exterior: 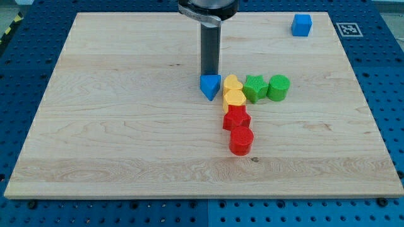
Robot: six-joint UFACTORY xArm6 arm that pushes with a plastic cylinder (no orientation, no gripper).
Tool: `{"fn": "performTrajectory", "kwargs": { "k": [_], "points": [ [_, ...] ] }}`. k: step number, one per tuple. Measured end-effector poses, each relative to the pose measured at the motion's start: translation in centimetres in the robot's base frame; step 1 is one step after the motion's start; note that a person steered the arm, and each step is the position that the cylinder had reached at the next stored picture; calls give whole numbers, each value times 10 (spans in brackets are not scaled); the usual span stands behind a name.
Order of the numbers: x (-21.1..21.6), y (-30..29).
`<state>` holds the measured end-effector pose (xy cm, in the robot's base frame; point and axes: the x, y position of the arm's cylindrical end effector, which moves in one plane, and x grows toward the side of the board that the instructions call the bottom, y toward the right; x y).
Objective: Move your arm to the top right
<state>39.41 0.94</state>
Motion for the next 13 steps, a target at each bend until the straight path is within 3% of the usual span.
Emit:
{"fn": "performTrajectory", "kwargs": {
  "k": [2,7,13],
  "points": [
    [-24,13],
    [-24,48],
    [-33,252]
  ]
}}
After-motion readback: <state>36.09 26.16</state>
